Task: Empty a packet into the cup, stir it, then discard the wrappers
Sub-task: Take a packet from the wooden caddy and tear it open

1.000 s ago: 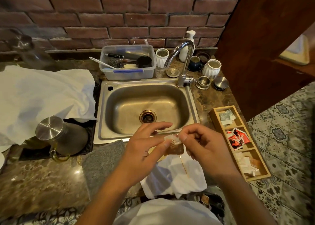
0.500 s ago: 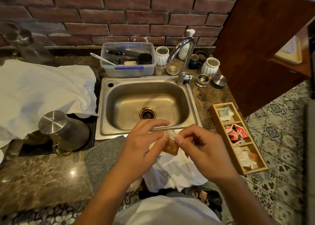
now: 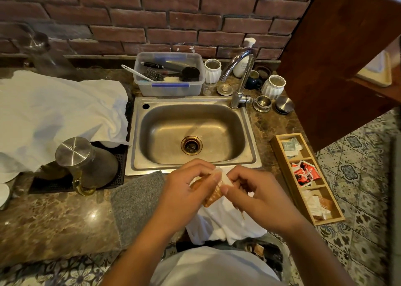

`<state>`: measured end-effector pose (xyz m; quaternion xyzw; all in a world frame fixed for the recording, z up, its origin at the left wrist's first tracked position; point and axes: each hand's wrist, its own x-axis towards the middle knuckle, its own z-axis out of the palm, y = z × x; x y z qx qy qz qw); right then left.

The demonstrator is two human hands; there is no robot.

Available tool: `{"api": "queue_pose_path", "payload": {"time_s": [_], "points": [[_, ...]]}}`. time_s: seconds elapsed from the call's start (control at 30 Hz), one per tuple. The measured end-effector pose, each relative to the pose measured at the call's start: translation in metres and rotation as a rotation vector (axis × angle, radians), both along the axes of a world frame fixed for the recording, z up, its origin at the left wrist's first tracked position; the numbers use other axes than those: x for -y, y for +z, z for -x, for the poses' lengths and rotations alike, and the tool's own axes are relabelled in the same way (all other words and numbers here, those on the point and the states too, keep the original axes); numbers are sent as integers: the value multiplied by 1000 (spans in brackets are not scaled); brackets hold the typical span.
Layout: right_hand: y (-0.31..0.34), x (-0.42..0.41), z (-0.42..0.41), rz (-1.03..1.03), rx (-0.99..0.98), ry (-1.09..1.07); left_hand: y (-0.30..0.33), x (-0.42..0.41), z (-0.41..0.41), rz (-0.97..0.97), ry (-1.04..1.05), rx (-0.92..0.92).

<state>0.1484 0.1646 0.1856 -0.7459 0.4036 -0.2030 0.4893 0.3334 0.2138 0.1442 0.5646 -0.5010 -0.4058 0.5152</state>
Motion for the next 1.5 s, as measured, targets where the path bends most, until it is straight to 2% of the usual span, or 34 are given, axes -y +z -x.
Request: {"api": "queue_pose_path", "payload": {"time_s": [0.13,0.27,0.43,0.67,0.9,1.03,1.3,1.5], "points": [[2,1,1,-51,107,-50,1,3,-2,-52,-48,-242],[4,3,2,-137,126,-46,1,4,-4,-77,-117,-187],[8,8,2,-132,136,-77,3,3,-4,-93,-229,-194],[13,7,6,-82,105,-56,6,4,-5,-94,-273,-164],[18,5,12,-167,97,7,9,2,1,-86,-308,-230],[20,5,14,-122,32,30,10,1,4,-117,-308,-213],[17,1,15,15,23,39,12,-2,6,-112,-300,-195],[12,-3,17,132,-31,47,8,-4,14,-145,-249,-274]]}}
